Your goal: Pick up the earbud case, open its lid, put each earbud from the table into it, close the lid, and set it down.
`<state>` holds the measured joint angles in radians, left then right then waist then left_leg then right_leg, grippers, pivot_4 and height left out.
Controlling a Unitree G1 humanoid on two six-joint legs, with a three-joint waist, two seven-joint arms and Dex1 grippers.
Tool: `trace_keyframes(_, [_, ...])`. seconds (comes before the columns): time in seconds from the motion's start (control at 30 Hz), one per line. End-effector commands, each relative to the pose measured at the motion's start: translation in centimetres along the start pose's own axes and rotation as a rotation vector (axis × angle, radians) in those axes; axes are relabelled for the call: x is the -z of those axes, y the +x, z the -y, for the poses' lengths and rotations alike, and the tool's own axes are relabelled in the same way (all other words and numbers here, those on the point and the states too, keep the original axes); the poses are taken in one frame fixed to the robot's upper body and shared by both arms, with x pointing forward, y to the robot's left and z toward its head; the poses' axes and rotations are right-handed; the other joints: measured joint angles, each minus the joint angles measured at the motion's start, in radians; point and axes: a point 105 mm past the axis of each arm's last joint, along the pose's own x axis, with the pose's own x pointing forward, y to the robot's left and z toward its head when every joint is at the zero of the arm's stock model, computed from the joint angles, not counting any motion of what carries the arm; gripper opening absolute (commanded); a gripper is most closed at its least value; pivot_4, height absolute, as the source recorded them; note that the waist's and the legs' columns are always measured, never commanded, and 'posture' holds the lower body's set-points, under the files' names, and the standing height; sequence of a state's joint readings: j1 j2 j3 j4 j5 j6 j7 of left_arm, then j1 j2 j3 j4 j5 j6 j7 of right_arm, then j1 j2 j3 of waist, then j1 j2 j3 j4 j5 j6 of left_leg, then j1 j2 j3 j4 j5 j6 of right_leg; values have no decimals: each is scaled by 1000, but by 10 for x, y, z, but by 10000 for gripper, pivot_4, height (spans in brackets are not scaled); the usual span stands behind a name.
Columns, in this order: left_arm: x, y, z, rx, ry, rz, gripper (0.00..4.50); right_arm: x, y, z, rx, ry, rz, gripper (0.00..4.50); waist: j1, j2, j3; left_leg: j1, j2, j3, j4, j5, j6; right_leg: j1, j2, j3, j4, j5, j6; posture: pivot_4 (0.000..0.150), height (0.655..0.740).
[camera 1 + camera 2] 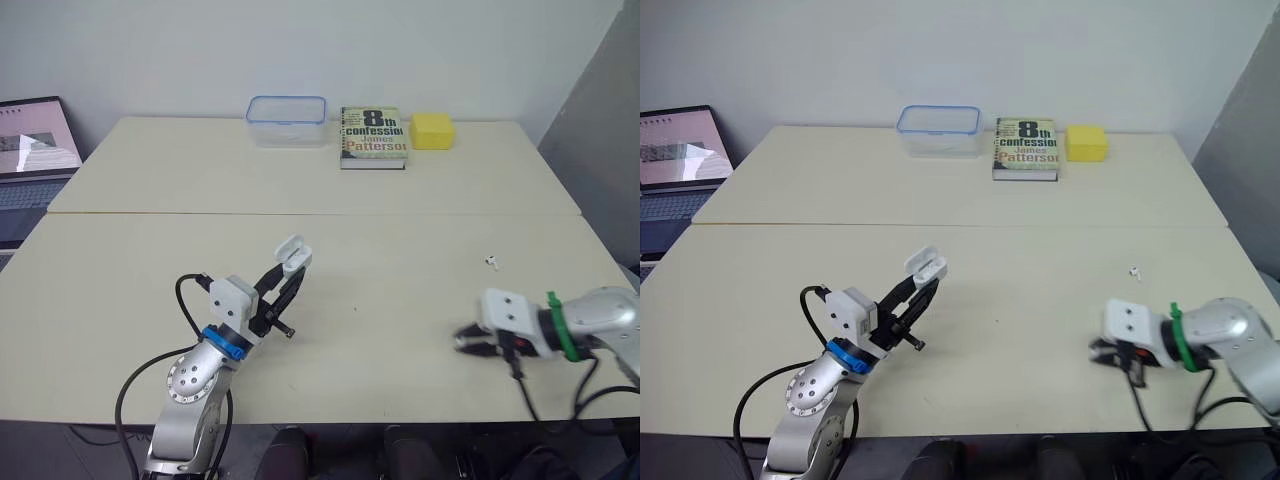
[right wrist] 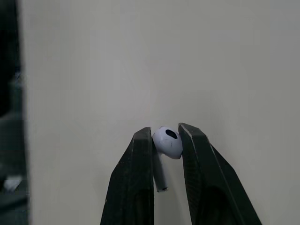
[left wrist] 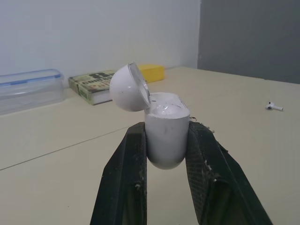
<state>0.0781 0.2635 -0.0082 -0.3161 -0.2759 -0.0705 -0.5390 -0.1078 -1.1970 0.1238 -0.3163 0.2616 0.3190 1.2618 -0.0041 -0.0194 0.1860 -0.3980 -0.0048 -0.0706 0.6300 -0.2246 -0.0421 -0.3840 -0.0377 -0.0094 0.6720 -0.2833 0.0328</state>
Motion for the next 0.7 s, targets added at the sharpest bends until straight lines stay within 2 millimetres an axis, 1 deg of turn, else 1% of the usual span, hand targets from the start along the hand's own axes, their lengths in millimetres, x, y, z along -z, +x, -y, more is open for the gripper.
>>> trace_keyframes(0.03, [-16, -1, 7, 27, 6, 44, 7515, 12, -15, -3, -71, -104, -49, 4468, 0, 0, 0, 0, 0, 0, 0, 0, 0, 0, 0, 0, 0, 0, 0, 1500, 7391])
trace_keyframes(0.1, [-17, -2, 8, 28, 0, 36, 7515, 19, -16, -3, -92, -114, -64, 4468, 0, 0, 0, 0, 0, 0, 0, 0, 0, 0, 0, 0, 0, 0, 0, 1500, 7391])
trace_keyframes(0.2, [-16, -3, 10, 29, -10, 27, 7516, 26, -11, 4, -86, -122, -81, 4468, 1, 0, 0, 0, 1, 0, 0, 0, 0, 0, 0, 0, 0, 0, 0, 1500, 7391])
trace_keyframes(0.33, [-17, -3, 13, 28, -15, 23, 7516, 36, -5, 6, -114, -140, -125, 4468, 3, 0, 0, 0, 0, 0, 0, 0, 0, 0, -1, 1, 0, 0, 0, 1500, 7391])
trace_keyframes(0.53, [-17, -6, 15, 23, -21, 13, 7515, 42, -3, 4, -175, -148, -164, 4468, 4, 0, 0, 0, 1, 0, 0, 0, 0, 0, -1, 1, 0, 0, -1, 1500, 7391])
trace_keyframes(0.63, [-17, -6, 16, 19, -23, 11, 7515, 43, -2, 5, -179, -153, -173, 4468, 5, 0, 0, 0, 1, 0, 0, 0, 0, 1, -2, 1, 0, 0, -1, 1500, 7391])
trace_keyframes(0.7, [-16, -5, 16, 15, -24, 10, 7516, 44, -1, 7, -177, -157, -176, 11942, 5, 0, 0, 0, 1, 0, 1, 0, 0, 1, -2, 1, 0, 0, -1, 1500, 7391])
